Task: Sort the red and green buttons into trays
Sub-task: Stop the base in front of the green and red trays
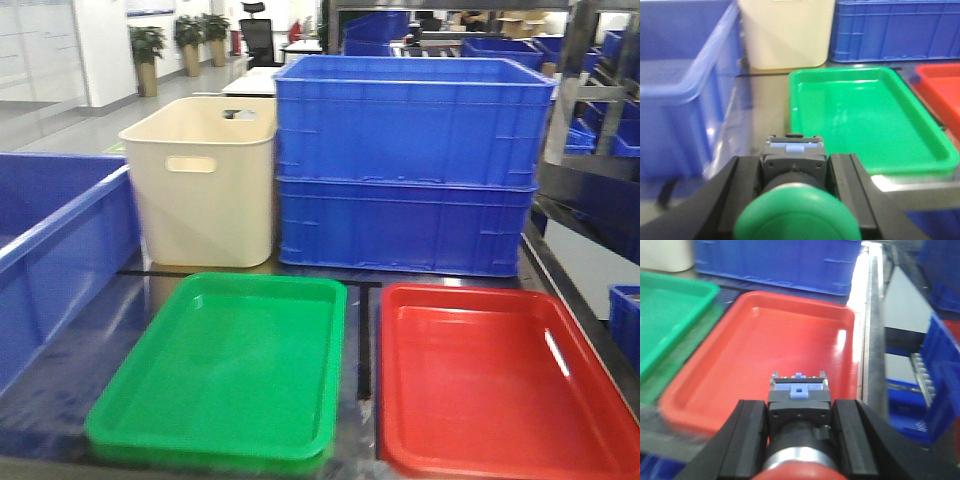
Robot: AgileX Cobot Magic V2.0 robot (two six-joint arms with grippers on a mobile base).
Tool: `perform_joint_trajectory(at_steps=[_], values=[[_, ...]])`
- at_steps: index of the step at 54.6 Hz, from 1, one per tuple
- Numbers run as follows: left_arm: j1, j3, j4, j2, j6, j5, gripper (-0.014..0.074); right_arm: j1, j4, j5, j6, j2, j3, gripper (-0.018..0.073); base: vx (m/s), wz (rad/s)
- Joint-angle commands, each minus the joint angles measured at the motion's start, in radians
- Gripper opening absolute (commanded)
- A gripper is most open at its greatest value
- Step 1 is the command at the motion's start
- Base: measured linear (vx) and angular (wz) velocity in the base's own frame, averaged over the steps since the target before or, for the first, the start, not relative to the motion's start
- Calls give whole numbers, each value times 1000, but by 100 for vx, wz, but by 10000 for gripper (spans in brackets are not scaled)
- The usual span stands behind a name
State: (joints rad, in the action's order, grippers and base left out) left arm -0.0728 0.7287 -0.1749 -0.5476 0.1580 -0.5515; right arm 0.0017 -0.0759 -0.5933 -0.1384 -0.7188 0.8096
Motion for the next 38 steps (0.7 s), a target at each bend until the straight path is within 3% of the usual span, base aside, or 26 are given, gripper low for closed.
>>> perform_joint_trajectory(at_steps=[1,38], values=[[-1,25,-16,-5,-3,92,-3,-3,2,87,0,5,29,-9,26,-36],[-1,25,-16,-5,-3,92,-3,-3,2,87,0,5,29,-9,21,-10]])
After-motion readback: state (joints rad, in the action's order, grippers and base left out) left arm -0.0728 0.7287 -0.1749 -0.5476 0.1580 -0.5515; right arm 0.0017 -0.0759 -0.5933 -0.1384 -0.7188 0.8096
